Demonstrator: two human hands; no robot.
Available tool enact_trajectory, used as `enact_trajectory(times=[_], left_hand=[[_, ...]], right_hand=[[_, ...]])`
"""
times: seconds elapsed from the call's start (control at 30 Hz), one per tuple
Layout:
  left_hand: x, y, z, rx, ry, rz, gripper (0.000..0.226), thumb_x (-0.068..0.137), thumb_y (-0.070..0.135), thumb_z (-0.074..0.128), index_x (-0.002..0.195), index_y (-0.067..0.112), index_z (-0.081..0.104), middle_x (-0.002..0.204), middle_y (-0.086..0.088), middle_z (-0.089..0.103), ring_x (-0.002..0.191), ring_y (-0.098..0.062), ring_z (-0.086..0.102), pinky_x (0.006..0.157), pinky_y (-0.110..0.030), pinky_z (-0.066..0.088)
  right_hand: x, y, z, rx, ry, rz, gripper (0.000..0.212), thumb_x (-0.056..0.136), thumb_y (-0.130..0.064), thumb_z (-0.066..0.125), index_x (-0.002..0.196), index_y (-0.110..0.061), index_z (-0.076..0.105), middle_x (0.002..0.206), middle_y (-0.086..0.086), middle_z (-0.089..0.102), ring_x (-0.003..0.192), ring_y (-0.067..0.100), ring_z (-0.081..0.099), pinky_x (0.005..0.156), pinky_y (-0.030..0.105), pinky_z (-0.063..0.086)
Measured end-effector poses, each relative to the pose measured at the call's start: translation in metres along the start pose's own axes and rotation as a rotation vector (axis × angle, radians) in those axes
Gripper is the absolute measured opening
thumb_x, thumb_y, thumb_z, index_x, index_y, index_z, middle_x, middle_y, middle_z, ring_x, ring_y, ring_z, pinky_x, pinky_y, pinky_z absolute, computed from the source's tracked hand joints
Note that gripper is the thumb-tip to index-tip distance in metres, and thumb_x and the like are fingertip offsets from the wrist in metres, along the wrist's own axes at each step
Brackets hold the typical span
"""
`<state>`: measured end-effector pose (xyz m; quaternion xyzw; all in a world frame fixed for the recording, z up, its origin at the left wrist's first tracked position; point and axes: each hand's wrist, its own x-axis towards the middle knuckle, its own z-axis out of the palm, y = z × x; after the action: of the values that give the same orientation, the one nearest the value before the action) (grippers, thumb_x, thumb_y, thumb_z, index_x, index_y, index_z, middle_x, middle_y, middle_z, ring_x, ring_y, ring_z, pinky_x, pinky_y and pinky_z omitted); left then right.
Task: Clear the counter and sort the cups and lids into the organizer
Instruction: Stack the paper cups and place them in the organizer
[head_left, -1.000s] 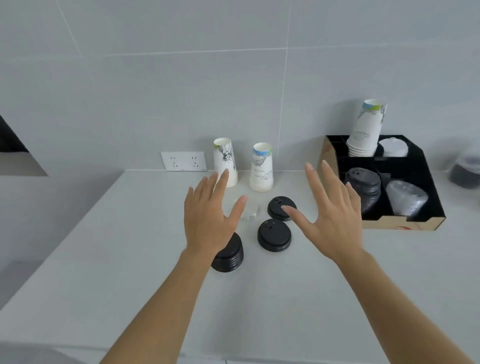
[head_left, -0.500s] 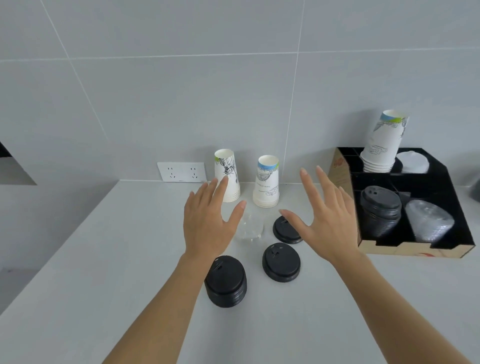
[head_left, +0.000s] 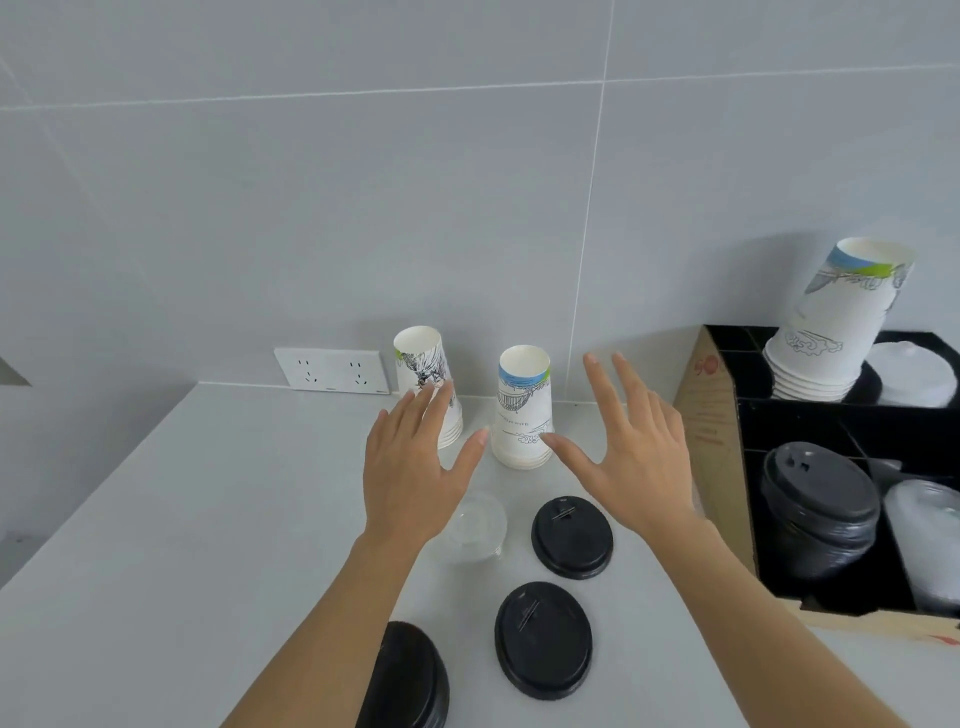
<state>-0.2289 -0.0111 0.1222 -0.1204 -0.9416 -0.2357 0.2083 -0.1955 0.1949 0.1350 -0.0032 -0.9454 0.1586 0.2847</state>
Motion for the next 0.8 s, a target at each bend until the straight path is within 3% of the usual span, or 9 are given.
enact_trajectory(times=[0.07, 0.23, 0.37, 0.5, 0.67, 0.8], left_hand=[[0.01, -0.002, 0.014, -0.018, -0.013, -0.009, 0.077, 0.084, 0.071, 0.022, 0.135, 0.019, 0.047, 0.14, -0.003, 0.051, 0.13, -0.023, 0.043, 0.107, -0.047, 0.034], [0.029, -0.013, 0.048, -0.068, -0.117, 0.015, 0.073, 0.081, 0.066, 0.037, 0.139, 0.023, 0.041, 0.143, -0.002, 0.046, 0.132, -0.018, 0.04, 0.108, -0.041, 0.034], [0.038, -0.017, 0.07, -0.132, -0.207, 0.006, 0.078, 0.075, 0.067, 0.042, 0.141, 0.026, 0.035, 0.144, 0.004, 0.044, 0.131, -0.015, 0.04, 0.107, -0.034, 0.032], [0.044, -0.023, 0.093, -0.256, -0.302, -0.027, 0.078, 0.074, 0.06, 0.061, 0.14, 0.028, 0.034, 0.142, 0.009, 0.045, 0.129, -0.012, 0.04, 0.103, -0.031, 0.036], [0.049, -0.031, 0.121, -0.544, -0.46, -0.17, 0.101, 0.06, 0.063, 0.075, 0.142, 0.031, 0.025, 0.146, 0.013, 0.039, 0.135, -0.006, 0.034, 0.109, -0.041, 0.035], [0.052, -0.03, 0.131, -0.785, -0.512, -0.199, 0.101, 0.059, 0.038, 0.087, 0.139, 0.028, 0.027, 0.139, 0.01, 0.046, 0.13, -0.01, 0.043, 0.105, -0.044, 0.04]], right_hand=[[0.011, 0.009, 0.013, 0.023, -0.012, 0.008, 0.08, 0.079, -0.068, 0.04, 0.143, -0.022, 0.028, 0.141, 0.017, 0.048, 0.115, 0.033, 0.057, 0.093, 0.046, 0.045], [0.027, 0.026, 0.045, 0.08, -0.067, 0.072, 0.088, 0.076, -0.071, 0.04, 0.144, -0.016, 0.028, 0.141, 0.015, 0.048, 0.119, 0.033, 0.054, 0.093, 0.044, 0.044], [0.033, 0.031, 0.068, 0.158, -0.139, 0.144, 0.094, 0.073, -0.073, 0.041, 0.145, -0.015, 0.029, 0.147, 0.012, 0.04, 0.131, 0.03, 0.043, 0.099, 0.044, 0.039], [0.035, 0.033, 0.091, 0.317, -0.269, 0.222, 0.095, 0.074, -0.062, 0.06, 0.148, -0.018, 0.02, 0.153, 0.005, 0.027, 0.139, 0.021, 0.028, 0.108, 0.04, 0.032], [0.031, 0.038, 0.12, 0.564, -0.39, 0.344, 0.1, 0.072, -0.053, 0.07, 0.148, -0.026, 0.011, 0.152, -0.001, 0.024, 0.138, 0.015, 0.027, 0.111, 0.04, 0.031], [0.028, 0.039, 0.138, 0.726, -0.436, 0.411, 0.098, 0.064, -0.051, 0.077, 0.142, -0.039, 0.02, 0.146, -0.011, 0.03, 0.133, 0.008, 0.034, 0.109, 0.04, 0.035]])
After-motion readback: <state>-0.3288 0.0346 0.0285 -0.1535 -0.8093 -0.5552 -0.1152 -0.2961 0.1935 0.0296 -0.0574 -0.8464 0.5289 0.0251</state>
